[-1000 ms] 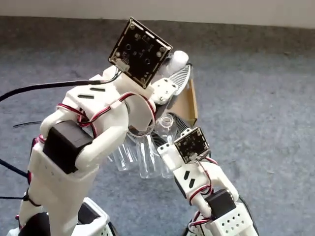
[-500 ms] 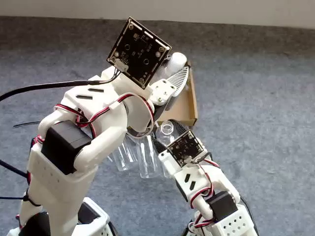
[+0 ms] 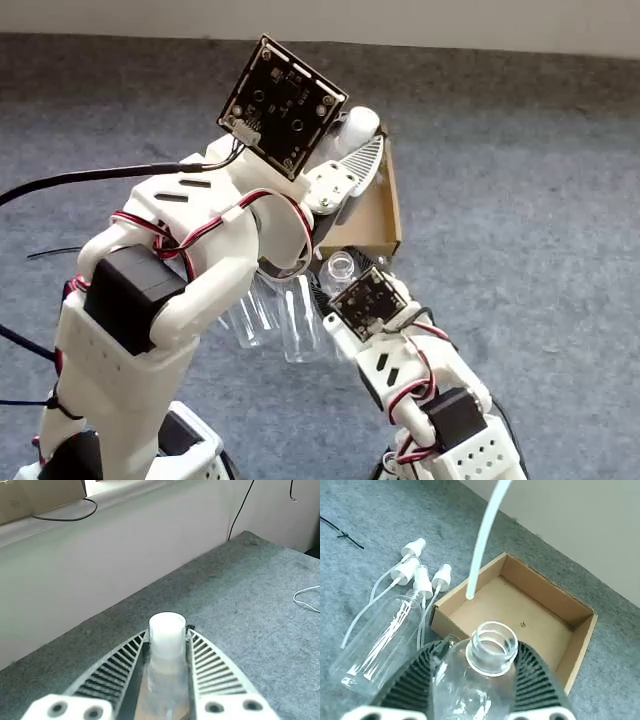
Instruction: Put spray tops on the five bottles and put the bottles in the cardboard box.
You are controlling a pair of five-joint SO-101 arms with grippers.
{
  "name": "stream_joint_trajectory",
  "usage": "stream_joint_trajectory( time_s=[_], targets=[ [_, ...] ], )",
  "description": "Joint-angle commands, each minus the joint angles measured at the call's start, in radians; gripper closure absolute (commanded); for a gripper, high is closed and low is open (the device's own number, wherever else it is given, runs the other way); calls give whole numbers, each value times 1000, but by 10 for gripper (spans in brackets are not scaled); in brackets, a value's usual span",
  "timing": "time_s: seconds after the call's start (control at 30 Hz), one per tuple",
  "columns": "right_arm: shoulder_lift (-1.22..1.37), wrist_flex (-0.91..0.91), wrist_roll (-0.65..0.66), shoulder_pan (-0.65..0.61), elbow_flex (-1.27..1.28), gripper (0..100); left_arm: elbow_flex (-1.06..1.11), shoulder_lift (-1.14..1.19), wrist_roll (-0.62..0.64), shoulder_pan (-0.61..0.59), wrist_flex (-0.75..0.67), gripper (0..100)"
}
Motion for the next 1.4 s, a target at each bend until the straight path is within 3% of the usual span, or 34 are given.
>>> stream_joint_trajectory(
  time_s=[0.0,0.93,1.2,1.37],
  targets=[
    [84,15,-28,1,-87,994,-39,-12,-11,-12,3,944],
    [-73,-104,-46,-4,-5,994,-33,-10,78,-4,-87,944],
    [-74,-104,-46,-4,-5,994,154,-10,77,-4,-224,944],
    [-74,-104,-46,-1,-5,994,193,-18,81,-4,-230,944]
  ],
)
